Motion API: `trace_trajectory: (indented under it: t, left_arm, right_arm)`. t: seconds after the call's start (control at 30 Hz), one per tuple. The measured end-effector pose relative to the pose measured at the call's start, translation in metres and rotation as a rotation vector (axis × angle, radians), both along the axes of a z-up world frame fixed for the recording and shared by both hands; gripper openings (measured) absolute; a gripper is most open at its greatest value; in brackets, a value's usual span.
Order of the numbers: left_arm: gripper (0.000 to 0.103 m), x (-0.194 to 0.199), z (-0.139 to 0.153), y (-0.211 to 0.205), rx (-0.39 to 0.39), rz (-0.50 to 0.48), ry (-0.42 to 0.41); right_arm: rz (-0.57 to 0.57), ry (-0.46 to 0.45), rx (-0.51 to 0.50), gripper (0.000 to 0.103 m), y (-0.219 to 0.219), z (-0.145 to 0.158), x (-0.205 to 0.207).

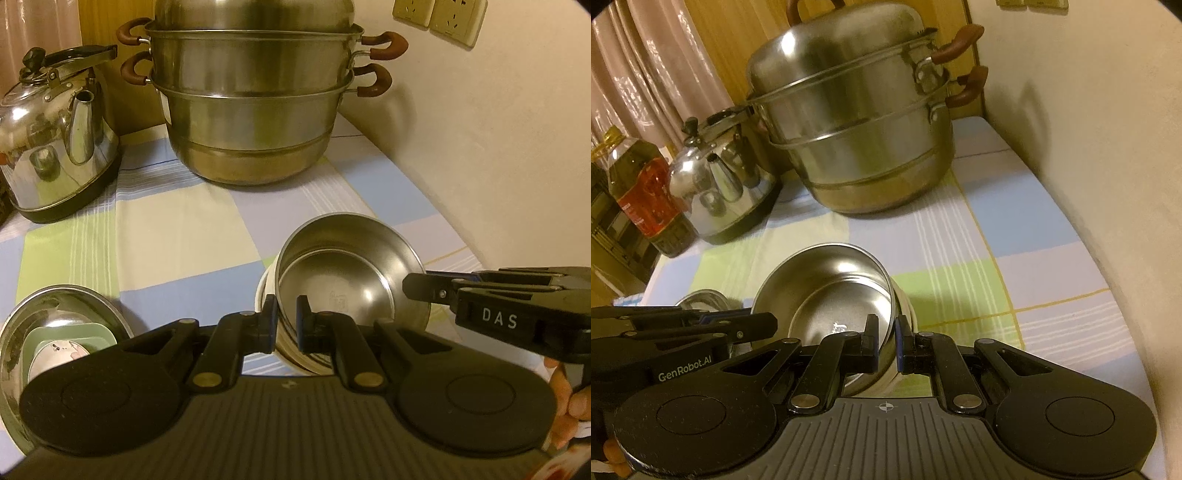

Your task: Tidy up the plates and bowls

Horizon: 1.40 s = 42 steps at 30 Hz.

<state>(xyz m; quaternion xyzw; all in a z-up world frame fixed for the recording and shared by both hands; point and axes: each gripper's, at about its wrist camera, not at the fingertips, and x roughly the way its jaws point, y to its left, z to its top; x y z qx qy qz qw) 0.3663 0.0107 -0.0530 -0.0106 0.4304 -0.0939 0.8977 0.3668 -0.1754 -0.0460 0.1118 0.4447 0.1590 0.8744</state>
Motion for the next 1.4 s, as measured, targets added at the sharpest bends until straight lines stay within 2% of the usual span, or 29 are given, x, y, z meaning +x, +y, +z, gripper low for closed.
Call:
trace_trajectory:
  t: [0.33, 0.4, 0.47, 0.53, 0.67, 1.07, 1.23, 1.4]
  left_arm:
    - [0.011, 0.0, 0.002, 0.001, -0.029, 0.005, 0.013]
    - [0.016, -0.003, 0.004, 0.002, -0.037, 0.004, 0.01]
    - [0.017, -0.006, 0.007, 0.002, -0.041, 0.006, 0.006]
    - [0.017, -0.01, 0.011, 0.004, -0.049, 0.007, 0.002]
    - [0.018, -0.026, 0.02, 0.008, -0.064, 0.011, -0.002]
    - [0.018, -0.11, 0.035, 0.022, -0.077, 0.062, 0.026]
    - [0.019, -0.151, 0.038, 0.023, -0.072, 0.092, 0.031]
    - [0.02, -0.194, 0.036, 0.022, -0.067, 0.119, 0.038]
  right_arm:
    - [-0.008, 0.029, -0.009, 0.009, 0.002, -0.002, 0.004]
    - [-0.014, 0.025, -0.009, 0.011, 0.0, 0.0, 0.002]
    - [-0.02, 0.014, -0.009, 0.019, -0.001, 0.003, 0.0]
    - [-0.025, 0.01, -0.003, 0.038, -0.002, 0.006, -0.003]
    - [-0.03, -0.013, 0.021, 0.041, -0.007, 0.018, -0.016]
    - [0.003, -0.022, 0.062, 0.046, -0.017, 0.047, -0.087]
    - [0.041, -0.005, 0.066, 0.057, -0.02, 0.051, -0.127]
    - [0.079, 0.01, 0.056, 0.059, -0.019, 0.051, -0.167]
